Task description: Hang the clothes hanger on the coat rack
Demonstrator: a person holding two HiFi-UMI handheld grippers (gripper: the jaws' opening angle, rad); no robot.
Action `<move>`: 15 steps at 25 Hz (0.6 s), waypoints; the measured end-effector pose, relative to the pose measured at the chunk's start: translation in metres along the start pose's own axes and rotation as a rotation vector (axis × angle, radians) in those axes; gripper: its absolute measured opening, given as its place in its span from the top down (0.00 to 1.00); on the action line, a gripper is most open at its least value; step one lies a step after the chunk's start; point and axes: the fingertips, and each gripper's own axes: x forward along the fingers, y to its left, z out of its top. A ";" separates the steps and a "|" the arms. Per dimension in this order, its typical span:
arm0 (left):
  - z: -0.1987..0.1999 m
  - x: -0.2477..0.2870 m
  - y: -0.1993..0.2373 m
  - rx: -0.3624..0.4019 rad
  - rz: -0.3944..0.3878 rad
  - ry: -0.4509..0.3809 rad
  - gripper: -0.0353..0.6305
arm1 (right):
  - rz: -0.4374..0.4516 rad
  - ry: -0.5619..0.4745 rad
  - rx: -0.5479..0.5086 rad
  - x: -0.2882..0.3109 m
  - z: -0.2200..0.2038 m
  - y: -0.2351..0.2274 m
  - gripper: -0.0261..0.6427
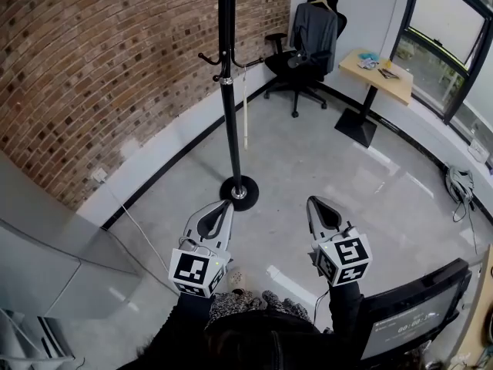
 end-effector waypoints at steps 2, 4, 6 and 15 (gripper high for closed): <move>0.001 -0.001 -0.004 0.002 -0.003 0.002 0.94 | 0.003 0.002 0.001 -0.004 0.000 0.001 0.95; 0.004 -0.002 -0.008 0.007 -0.007 0.001 0.94 | 0.005 0.002 -0.002 -0.007 0.000 0.001 0.95; 0.006 -0.002 -0.011 0.011 -0.010 0.000 0.94 | 0.004 -0.001 -0.001 -0.011 0.000 0.000 0.95; 0.011 -0.003 -0.020 0.024 -0.014 -0.001 0.94 | 0.000 -0.010 -0.002 -0.020 -0.001 -0.003 0.95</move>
